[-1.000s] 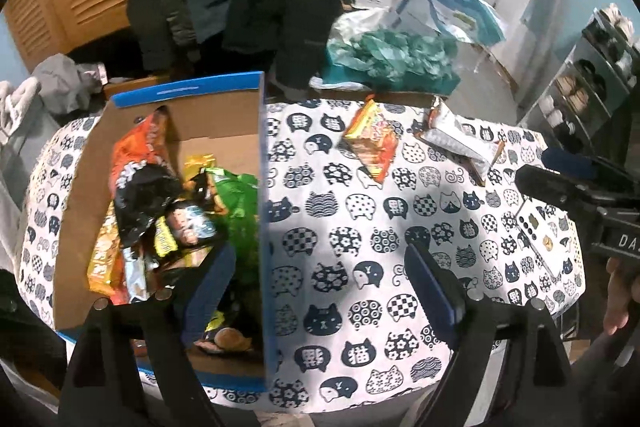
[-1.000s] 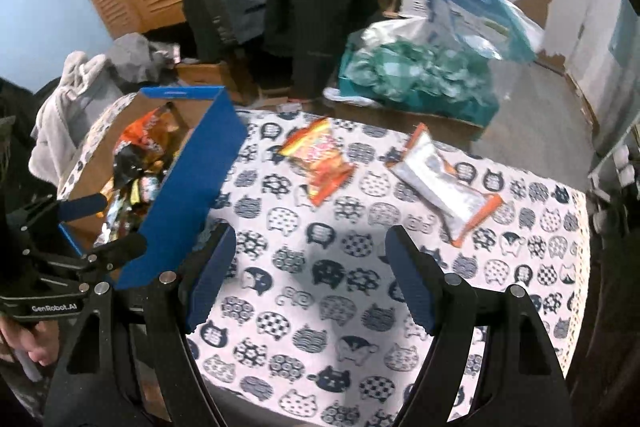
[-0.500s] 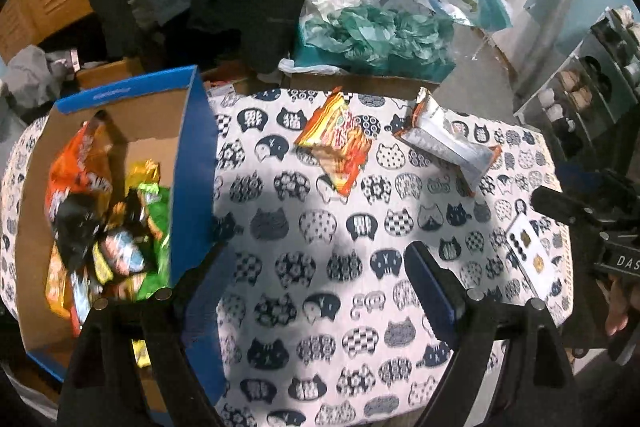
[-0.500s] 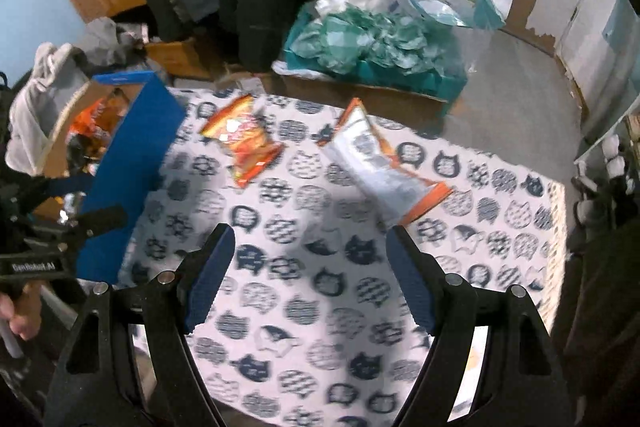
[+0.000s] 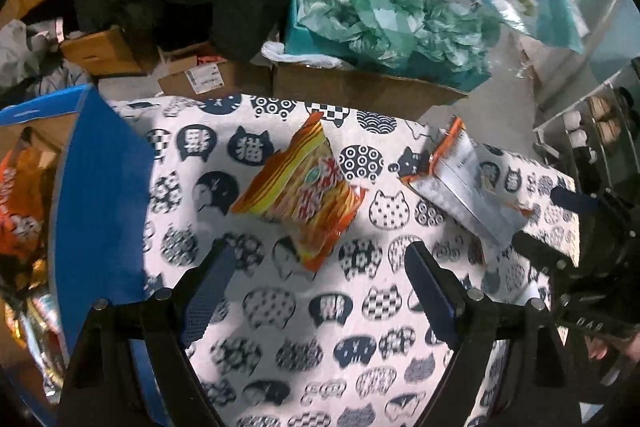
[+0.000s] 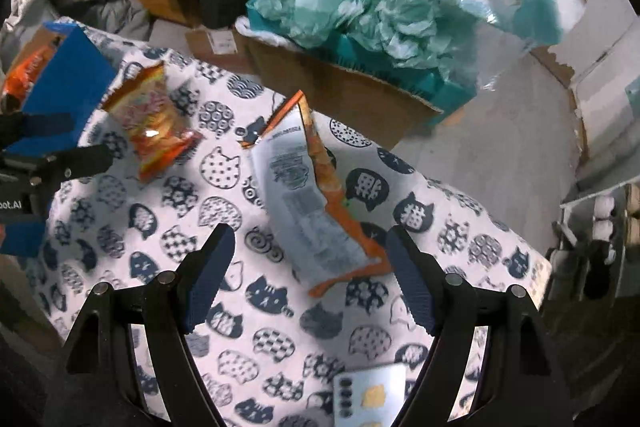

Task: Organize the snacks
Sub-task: 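Grasp the yellow-orange chip bag with left tool while right tool grasps white-orange bag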

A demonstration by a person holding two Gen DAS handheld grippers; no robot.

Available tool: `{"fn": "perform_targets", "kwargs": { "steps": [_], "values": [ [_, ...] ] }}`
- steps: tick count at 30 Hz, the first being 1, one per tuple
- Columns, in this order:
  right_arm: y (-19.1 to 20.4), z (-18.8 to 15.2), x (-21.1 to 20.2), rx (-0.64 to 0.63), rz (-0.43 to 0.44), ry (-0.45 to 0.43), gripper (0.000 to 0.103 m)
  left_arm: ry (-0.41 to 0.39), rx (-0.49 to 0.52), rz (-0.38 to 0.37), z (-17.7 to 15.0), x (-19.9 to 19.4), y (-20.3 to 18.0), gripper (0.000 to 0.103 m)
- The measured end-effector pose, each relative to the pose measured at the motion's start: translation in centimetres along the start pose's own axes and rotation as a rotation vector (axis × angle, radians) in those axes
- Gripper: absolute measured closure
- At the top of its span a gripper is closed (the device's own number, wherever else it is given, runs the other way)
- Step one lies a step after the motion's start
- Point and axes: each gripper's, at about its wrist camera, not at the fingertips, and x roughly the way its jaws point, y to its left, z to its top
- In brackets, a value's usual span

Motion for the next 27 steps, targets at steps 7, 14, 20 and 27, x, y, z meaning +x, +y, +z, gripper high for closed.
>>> {"fn": "perform_targets", "kwargs": {
  "steps": [7, 14, 20, 27],
  "values": [
    [-0.3, 0.3, 4.0, -0.060, 0.008, 0.051, 0.025, 0.038, -0.202, -0.004, 1.3, 4.0, 1.7, 0.015],
    [0.2, 0.0, 6.6, -0.110, -0.010, 0.078, 0.025, 0.041, -0.211, -0.007, 2.2, 5.8, 1.0, 0.015],
    [0.6, 0.0, 7.9, -0.147, -0.062, 0.082, 0.025, 0.052, -0.246, -0.004, 3.2, 6.7, 0.7, 0.015],
    [0.4, 0.3, 8.6, -0.140, -0.057, 0.098, 0.041, 0.038, -0.265, -0.016, 3.5, 7.1, 1.1, 0.016]
  ]
}}
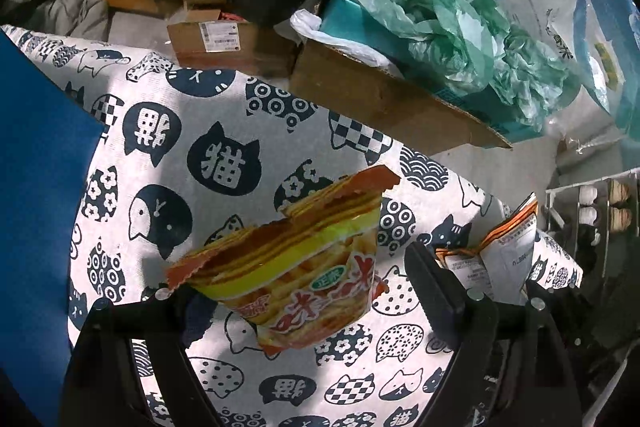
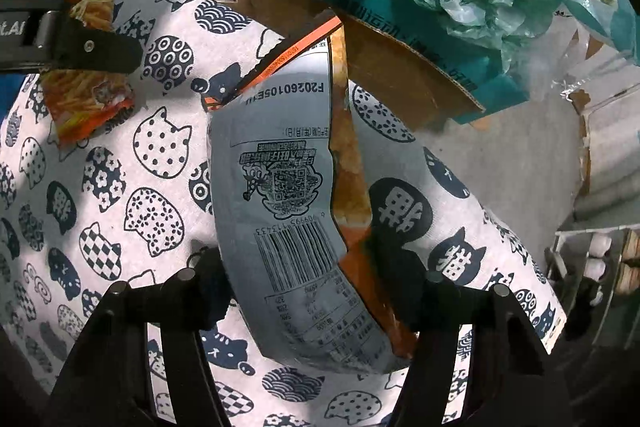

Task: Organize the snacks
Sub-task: 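Grasp the yellow-orange chip bag with left tool while right tool grasps white-orange bag, then carry the chip bag into the box with left tool while right tool carries white bag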

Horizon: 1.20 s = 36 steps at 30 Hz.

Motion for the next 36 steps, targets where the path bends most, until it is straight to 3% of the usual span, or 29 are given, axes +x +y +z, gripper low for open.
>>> {"fn": "perform_targets", "kwargs": {
  "steps": [2, 6, 12, 22, 36],
  "values": [
    [-0.1, 0.1, 0.0, 0.013, 0.013, -0.001, 0.044, -0.006, 0.015, -0.006, -0.1, -0.1, 0.0, 0.027],
    [-0.8, 0.5, -0.2, 0.062, 0.038, 0.002, 0.061, -0.014, 0.070, 0.011, -0.7, -0.3, 0.0, 0.048],
    [-1.2, 0.4, -1.0, 0.128, 0.055, 0.003, 0.069, -0.015, 0.102, -0.015, -1.5, -1.1, 0.7, 0.058],
    [0.4, -0.7, -3.1, 0.233, 0.130, -0.037, 0.069, -0.049, 0.159, -0.021, -3.2, -3.9, 1.5, 0.061],
    [3.2, -1.7, -9.6, 0.279, 0.165, -0.128, 0.069, -0.149, 0.304, 0.016, -6.7, -12.2, 4.4, 0.061]
  ]
}}
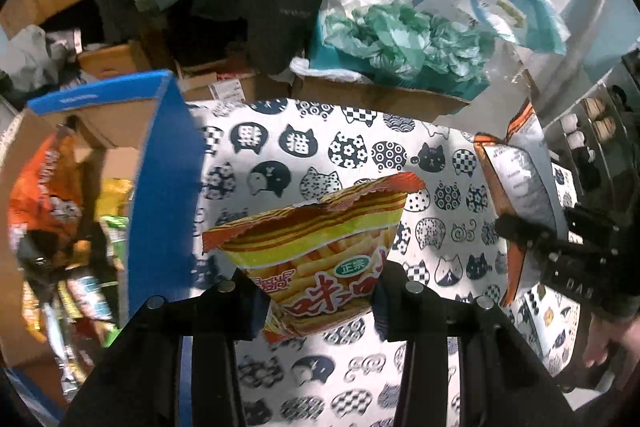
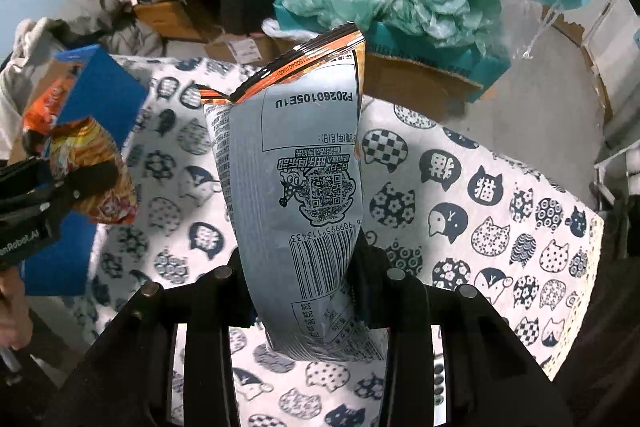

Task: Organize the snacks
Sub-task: 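Carry the chip bag into the box with left tool while right tool carries white bag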

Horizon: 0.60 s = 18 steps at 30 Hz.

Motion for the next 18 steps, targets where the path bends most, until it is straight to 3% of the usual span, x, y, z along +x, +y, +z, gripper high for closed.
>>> {"fn": "perform_targets", "kwargs": {
  "steps": [10, 18],
  "values": [
    [3.4, -0.2, -4.2, -0.007, 0.047, -0.071, 0.069, -0.077, 0.084, 0.015, -2.3, -6.2, 1.9, 0.061],
    [7.2, -0.2, -6.6, -0.031, 0.103, -0.109, 0.069, -0.105, 0.089, 0.037, -4.0, -9.0, 5.2, 0.061]
  ]
}}
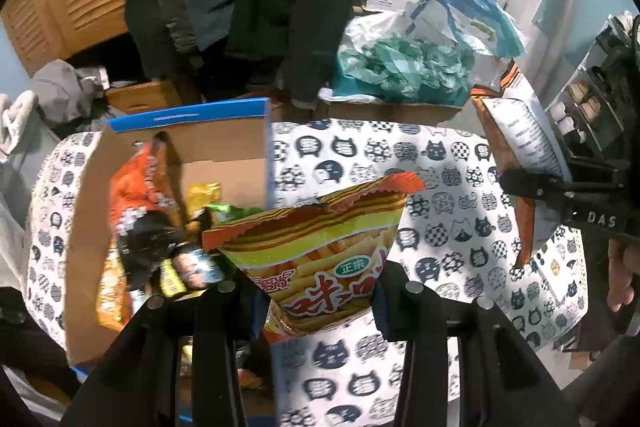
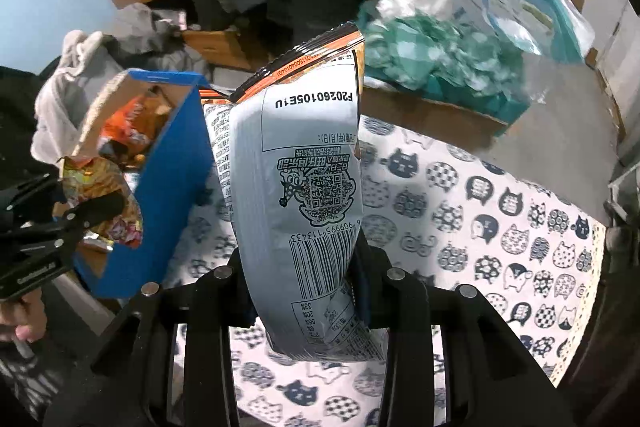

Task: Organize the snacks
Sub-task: 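Carry the chip bag into the box with left tool while right tool carries white bag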

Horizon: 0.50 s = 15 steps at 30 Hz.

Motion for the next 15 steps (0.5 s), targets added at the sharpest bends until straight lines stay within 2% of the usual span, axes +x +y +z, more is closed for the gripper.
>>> {"fn": "perform_targets", "kwargs": {
  "steps": [15],
  "values": [
    [6.9, 2.3, 0.2, -0.043, 0.088, -0.021, 0.069, -0.022, -0.087, 0.093, -2.8, -2.0, 9.4, 0.061]
  ]
}}
